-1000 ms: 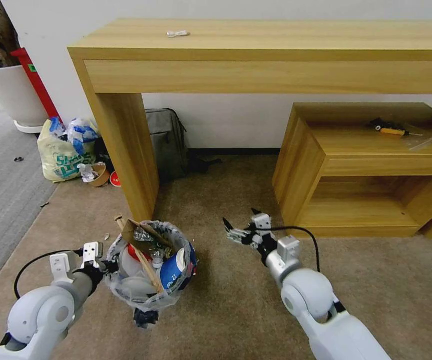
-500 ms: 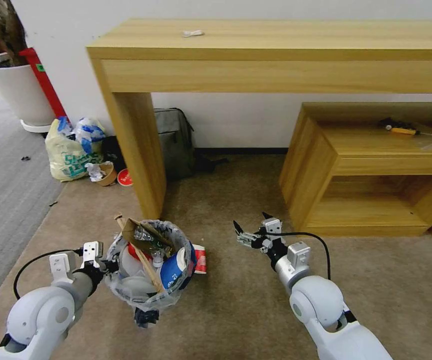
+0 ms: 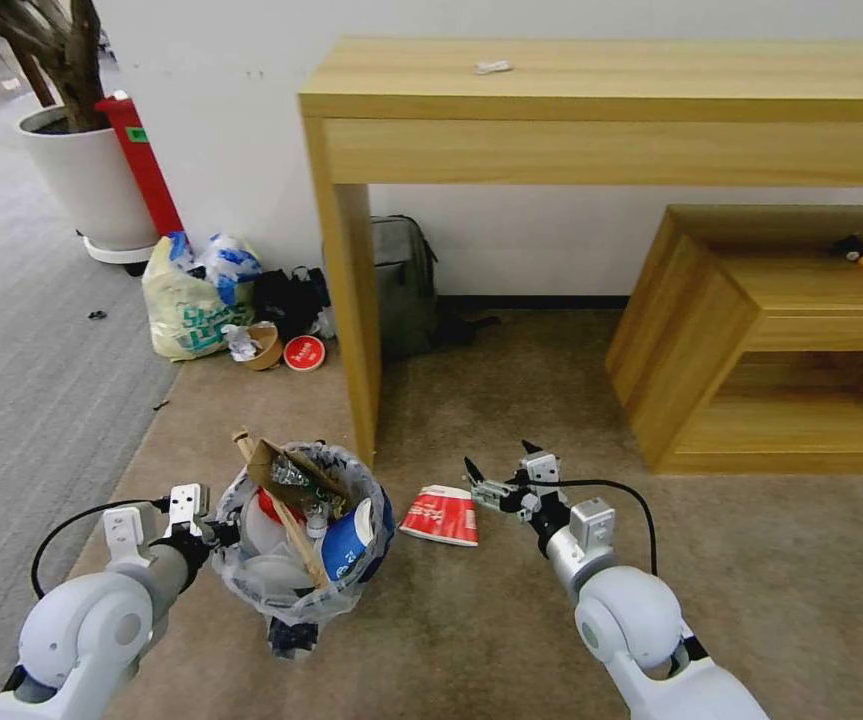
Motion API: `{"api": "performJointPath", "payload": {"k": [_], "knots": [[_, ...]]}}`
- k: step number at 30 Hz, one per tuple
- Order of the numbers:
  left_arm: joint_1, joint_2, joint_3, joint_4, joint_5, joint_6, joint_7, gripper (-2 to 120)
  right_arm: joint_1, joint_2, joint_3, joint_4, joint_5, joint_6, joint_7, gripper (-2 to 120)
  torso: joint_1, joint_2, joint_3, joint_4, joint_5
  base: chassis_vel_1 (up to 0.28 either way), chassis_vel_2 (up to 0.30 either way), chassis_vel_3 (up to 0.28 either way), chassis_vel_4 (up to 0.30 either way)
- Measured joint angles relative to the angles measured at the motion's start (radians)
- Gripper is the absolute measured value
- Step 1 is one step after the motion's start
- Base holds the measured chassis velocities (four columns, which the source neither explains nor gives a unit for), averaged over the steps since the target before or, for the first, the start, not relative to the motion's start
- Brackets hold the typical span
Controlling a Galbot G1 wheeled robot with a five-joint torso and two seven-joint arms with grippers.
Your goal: Pick up the trash bin and place the garbage on the floor into it.
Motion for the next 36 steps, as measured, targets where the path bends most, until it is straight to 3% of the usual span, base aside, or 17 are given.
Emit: {"api": "performJointPath", "payload": {"k": [22,36], "knots": [[-0.036,0.009,0.009,0.024,-0.009,0.0,0.01,0,0.27,0.086,-0.114,-0.454,0.268,-0.266,0.241,100,0.0,0.0,0.0,0.0,0.0001,0.007,0.002,-0.002,-0.004],[-0.166,0.048,0.063,0.098,-0.052,0.0,-0.004,0,0.379,0.12,-0.133,-0.633,0.289,-0.288,0.195,100,0.0,0.0,0.0,-0.0003,0.0001,0.0,0.0,0.0,0.0]]}}
